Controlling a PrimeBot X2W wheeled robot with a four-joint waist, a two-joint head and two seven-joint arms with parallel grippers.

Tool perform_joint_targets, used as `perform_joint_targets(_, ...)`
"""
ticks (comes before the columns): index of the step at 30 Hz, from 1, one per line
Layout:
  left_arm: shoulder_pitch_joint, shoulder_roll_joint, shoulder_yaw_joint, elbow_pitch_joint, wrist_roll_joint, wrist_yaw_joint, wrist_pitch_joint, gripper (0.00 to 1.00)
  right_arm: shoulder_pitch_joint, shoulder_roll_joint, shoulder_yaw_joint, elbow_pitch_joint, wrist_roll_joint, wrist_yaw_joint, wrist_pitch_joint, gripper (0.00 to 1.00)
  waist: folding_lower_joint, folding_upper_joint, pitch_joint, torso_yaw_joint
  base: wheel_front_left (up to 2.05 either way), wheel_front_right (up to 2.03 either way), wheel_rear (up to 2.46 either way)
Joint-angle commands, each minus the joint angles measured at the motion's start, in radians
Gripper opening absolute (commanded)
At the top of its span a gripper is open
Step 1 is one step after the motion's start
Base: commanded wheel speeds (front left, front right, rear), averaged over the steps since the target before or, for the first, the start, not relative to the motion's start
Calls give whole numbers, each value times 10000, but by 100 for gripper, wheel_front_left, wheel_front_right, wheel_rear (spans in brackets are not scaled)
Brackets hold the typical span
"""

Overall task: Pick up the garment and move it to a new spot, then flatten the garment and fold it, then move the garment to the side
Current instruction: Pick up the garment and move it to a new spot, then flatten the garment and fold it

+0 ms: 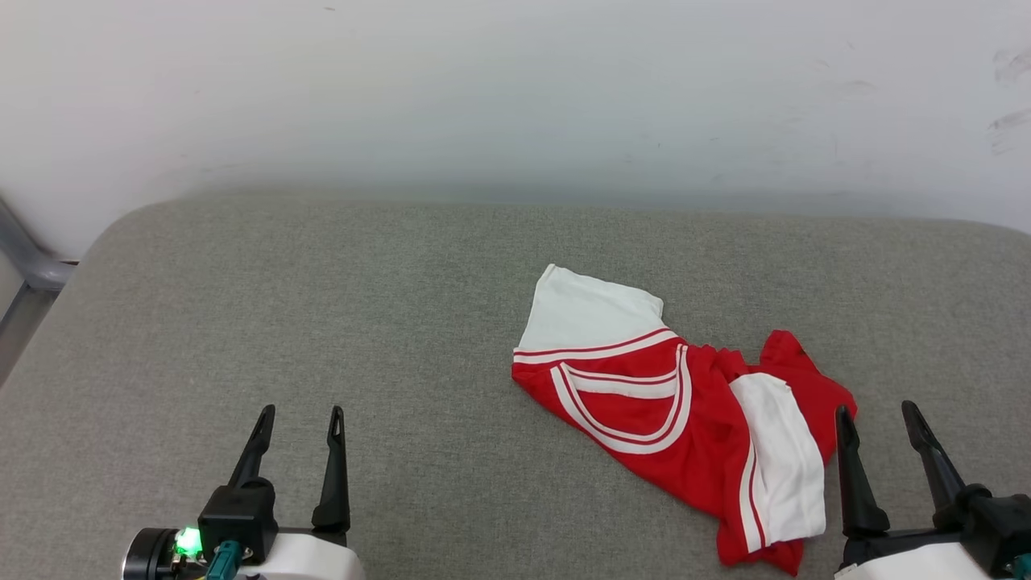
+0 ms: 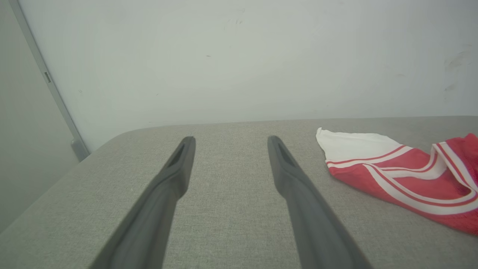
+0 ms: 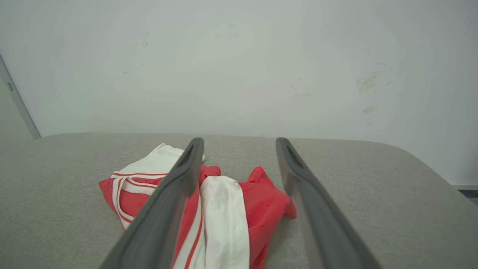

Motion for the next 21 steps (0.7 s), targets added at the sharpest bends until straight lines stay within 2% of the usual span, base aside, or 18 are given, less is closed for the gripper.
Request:
perform_joint_targets(1,94,-48,102,35,68,-112,-26,100,67,20,-15,21,58,-7,-20,100,1,0,-7,-7,0,0,0)
perform_joint_targets(11,225,-570,764,239,598,-672,-26,100,70,20,-24,107,54,-7,-20,100,1,0,-41,-53,0,0,0)
perform_joint_targets(21,225,-865,1057,391,1025,-981,-26,100,-395,19,-37,9,-307,-7,-22,100,1,0,-11,-38,0,0,0)
